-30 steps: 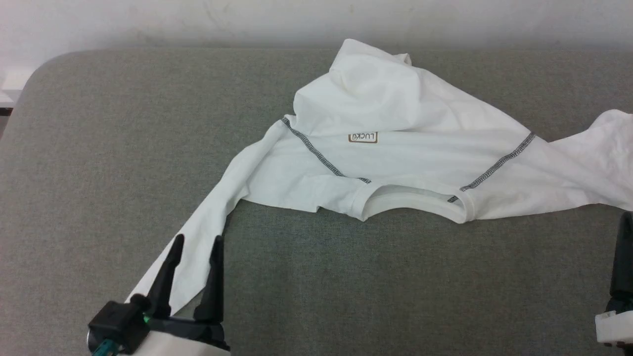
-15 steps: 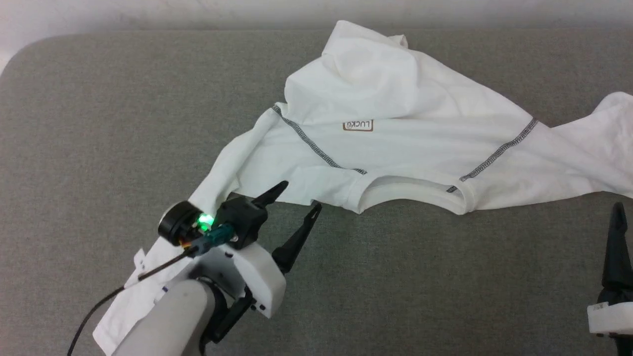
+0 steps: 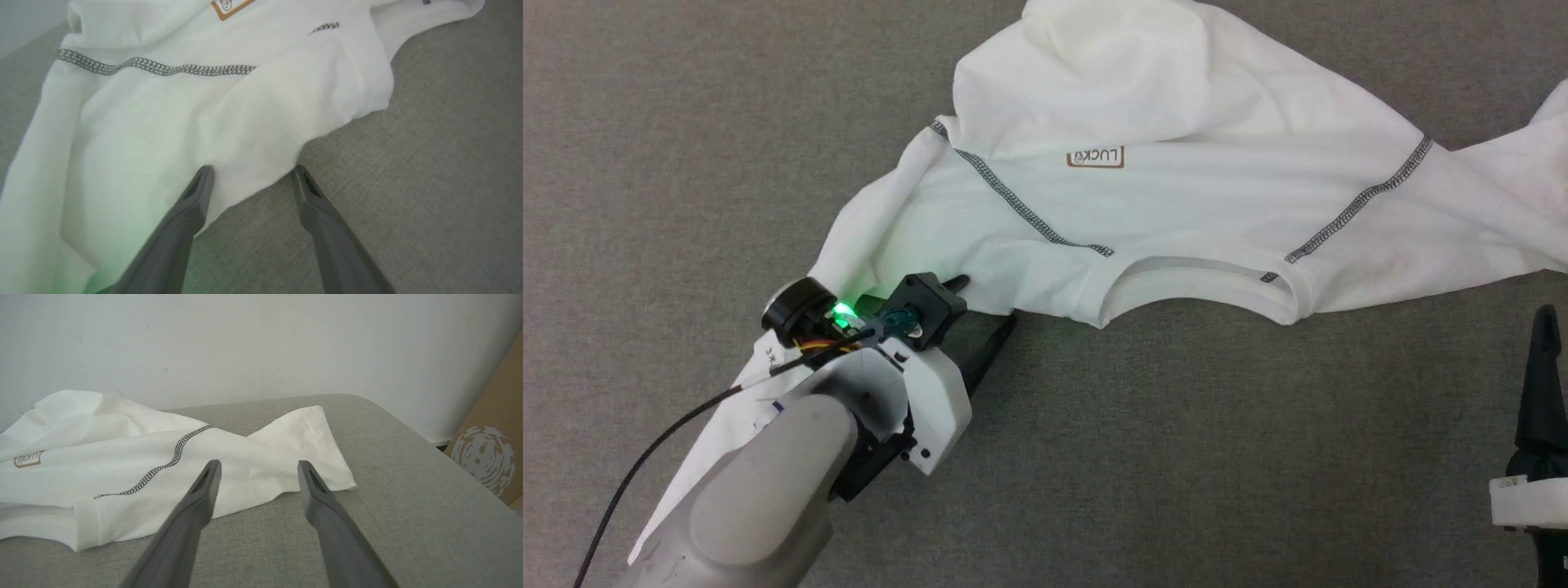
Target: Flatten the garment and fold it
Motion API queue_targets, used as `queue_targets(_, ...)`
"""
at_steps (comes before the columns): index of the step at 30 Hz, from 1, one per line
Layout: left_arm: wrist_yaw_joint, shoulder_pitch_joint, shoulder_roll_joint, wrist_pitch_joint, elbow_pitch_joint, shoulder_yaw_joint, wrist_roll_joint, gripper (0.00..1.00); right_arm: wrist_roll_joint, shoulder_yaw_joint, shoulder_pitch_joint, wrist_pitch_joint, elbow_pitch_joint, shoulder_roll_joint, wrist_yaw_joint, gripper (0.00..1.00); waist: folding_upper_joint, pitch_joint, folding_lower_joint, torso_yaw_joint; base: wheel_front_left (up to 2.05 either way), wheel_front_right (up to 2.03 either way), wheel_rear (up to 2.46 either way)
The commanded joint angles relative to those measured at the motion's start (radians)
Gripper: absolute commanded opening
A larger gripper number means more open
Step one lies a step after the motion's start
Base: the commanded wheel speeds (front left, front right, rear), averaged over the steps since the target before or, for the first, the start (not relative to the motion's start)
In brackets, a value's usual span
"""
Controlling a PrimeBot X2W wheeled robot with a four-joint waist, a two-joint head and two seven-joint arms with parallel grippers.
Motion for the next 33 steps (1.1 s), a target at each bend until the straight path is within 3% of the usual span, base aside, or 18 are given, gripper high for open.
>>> queue_targets(1, -0.007, -0.026, 0.007, -0.004, 0.018, -0.010, -0.001, 1.00, 0.007, 0.002, -0.018, -0.010, 0.003, 0.002, -0.002, 1.00, -0.0001, 0.034, -0.0003, -0.012, 0.00, 0.00, 0.00)
queue_targets(9, -0.007, -0.060, -0.006, -0.006, 0.117, -0.066, 0.001, 1.00, 0.011, 0.006, -0.043, -0.011, 0.010, 0.002, -0.002, 1.00, -0.0001, 0.056, -0.0003, -0.007, 0.00, 0.00, 0.00)
queue_targets(10, -0.007, -0.060, -0.011, -0.014, 0.124, -0.066, -0.005, 0.21, 0.010, 0.006, -0.046, -0.011, 0.010, 0.002, -0.002, 1.00, -0.0001, 0.057, -0.0003, -0.005, 0.00, 0.00, 0.00)
queue_targets(11, -0.007, -0.059, -0.017, -0.025, 0.130, -0.064, -0.013, 0.00, 0.010, 0.006, -0.048, -0.011, 0.011, 0.002, -0.002, 1.00, -0.0001, 0.056, -0.0003, -0.003, 0.00, 0.00, 0.00)
queue_targets(18, 0.029, -0.002, -0.045, -0.159, 0.109, 0.029, -0.116, 0.00, 0.013, 0.013, -0.056, -0.007, 0.014, 0.002, -0.002, 1.00, -0.0001, 0.024, -0.0003, 0.010, 0.00, 0.00, 0.00)
queue_targets(25, 0.088, 0.126, -0.024, -0.239, 0.004, 0.119, -0.204, 0.00, 0.007, 0.034, -0.047, 0.042, 0.016, 0.002, -0.002, 1.00, -0.0001, -0.013, -0.0003, 0.018, 0.00, 0.00, 0.00)
queue_targets(28, 0.126, 0.215, 0.003, -0.265, -0.075, 0.153, -0.232, 0.00, 0.018, 0.041, -0.033, 0.119, 0.021, 0.002, -0.002, 1.00, -0.0001, -0.020, -0.0003, 0.031, 0.00, 0.00, 0.00)
queue_targets(33, 0.147, 0.264, 0.009, -0.265, -0.136, 0.159, -0.247, 0.00, 0.047, 0.039, -0.021, 0.206, 0.054, 0.002, -0.002, 1.00, -0.0001, -0.012, -0.0003, 0.046, 0.00, 0.00, 0.00)
